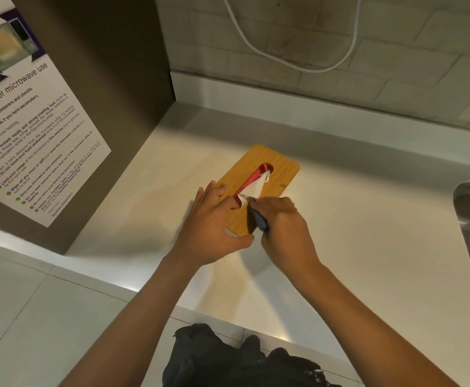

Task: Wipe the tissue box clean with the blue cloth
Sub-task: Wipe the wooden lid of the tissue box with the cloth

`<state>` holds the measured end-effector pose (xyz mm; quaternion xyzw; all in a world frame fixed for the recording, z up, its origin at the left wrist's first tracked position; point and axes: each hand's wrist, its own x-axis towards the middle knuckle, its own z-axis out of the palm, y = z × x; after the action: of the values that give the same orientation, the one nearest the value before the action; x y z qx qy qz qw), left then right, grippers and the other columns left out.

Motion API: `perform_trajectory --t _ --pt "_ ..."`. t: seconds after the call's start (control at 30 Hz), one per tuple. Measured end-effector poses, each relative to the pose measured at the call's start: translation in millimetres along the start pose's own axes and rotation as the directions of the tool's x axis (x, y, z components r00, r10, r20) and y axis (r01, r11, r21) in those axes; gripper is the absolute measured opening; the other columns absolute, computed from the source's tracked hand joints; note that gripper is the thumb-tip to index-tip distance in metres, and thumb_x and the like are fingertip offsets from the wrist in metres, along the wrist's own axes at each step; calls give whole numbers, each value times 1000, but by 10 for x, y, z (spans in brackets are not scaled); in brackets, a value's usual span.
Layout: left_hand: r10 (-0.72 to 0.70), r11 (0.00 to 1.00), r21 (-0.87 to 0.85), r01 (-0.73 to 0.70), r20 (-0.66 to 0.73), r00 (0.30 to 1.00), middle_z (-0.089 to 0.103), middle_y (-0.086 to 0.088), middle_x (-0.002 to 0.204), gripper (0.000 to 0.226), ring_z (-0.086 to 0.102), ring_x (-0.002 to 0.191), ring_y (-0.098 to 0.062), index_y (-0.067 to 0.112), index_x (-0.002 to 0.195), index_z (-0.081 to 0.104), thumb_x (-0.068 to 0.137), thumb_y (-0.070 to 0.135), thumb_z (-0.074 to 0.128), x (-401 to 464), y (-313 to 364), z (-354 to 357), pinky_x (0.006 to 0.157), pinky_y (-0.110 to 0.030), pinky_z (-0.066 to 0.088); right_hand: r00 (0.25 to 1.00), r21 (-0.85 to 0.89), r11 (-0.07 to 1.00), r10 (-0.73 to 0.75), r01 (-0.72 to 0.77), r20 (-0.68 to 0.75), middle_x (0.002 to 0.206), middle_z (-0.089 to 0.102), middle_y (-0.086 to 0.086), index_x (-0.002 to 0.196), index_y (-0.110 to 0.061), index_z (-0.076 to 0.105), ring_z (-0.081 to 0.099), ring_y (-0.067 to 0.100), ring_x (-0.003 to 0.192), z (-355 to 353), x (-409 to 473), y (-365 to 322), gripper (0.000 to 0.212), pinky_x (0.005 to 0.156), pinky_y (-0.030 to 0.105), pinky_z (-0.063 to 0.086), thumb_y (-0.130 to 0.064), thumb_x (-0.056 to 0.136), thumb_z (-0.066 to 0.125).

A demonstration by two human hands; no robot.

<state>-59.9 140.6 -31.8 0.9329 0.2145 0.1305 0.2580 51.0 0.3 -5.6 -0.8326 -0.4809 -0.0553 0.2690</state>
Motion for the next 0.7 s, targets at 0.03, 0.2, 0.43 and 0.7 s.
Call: perform_trajectory --t 0.03,0.2,0.43,0.7 --pt "15 1000 -16 -15 0 1000 40 -2 156 69 21 153 -26 25 113 63 63 71 68 12 -37 -37 123 -53 19 1000 21 1000 -18 18 -12 81 71 8 79 -5 72 65 23 74 64 -18 -41 24 73 22 47 14 65 74" --pt "73 995 -81 -65 100 992 34 4 160 66 8 156 -17 30 115 62 64 72 65 10 -199 -165 125 -52 12 987 152 976 -158 154 13 81 72 17 82 3 73 68 28 75 85 -228 -90 17 91 14 44 -7 89 63" --pt "11 999 -36 -5 175 985 20 10 167 73 -2 157 -22 36 122 59 63 79 54 -15 -125 -219 125 -53 9 996 137 988 -74 67 46 75 67 14 71 -2 67 66 20 80 225 -31 -135 30 74 25 48 26 59 66" --pt "-12 1000 14 9 199 980 17 10 167 62 -1 156 -18 33 124 56 74 64 74 -26 -68 -245 125 -45 13 1000 -1 1000 15 -15 -16 92 72 8 91 -8 73 64 25 84 -122 -88 130 16 78 32 54 4 81 70"
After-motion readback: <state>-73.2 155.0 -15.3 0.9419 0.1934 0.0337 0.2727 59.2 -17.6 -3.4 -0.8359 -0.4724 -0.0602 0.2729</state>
